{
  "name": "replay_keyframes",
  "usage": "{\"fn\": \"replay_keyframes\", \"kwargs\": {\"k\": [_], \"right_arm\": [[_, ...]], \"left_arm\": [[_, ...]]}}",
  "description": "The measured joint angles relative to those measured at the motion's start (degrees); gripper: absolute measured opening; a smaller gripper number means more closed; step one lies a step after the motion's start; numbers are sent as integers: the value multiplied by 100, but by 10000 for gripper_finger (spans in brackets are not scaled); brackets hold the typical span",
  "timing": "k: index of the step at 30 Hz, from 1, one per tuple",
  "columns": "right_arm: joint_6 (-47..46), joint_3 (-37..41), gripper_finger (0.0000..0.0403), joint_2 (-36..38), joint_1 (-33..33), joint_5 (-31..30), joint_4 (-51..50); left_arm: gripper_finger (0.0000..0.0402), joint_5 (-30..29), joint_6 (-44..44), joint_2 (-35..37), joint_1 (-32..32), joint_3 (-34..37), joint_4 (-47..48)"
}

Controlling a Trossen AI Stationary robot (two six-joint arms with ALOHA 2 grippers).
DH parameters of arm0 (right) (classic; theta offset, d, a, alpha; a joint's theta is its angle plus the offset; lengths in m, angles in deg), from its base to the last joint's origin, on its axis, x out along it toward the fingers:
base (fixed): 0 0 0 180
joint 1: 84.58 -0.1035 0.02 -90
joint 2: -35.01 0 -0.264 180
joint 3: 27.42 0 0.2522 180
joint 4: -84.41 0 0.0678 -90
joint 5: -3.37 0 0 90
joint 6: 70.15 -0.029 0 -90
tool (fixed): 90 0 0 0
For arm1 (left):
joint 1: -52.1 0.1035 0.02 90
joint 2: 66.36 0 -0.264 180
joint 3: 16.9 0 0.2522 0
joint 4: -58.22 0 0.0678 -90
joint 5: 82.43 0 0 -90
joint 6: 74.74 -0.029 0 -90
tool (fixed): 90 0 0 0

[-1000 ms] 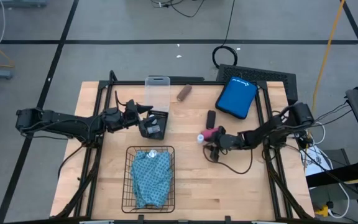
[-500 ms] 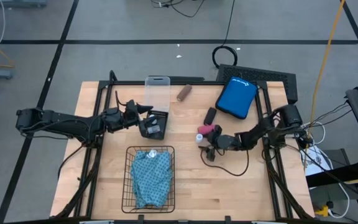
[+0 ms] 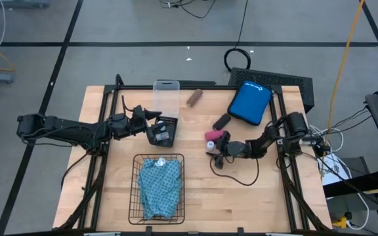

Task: Pick & place medical supplies in basket/bin
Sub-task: Put the white pill bottle into the black bin

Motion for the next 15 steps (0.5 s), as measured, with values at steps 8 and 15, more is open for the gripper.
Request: {"fn": "replay_keyframes", "kwargs": {"k": [8,15], "right_arm": [[115,51,232,-49,-1,53,2],[113,126,189,-49,-8,68,2]], "left_arm": [[280,2,49,0,0,0,2],[280,0,49,0,0,0,13]]}}
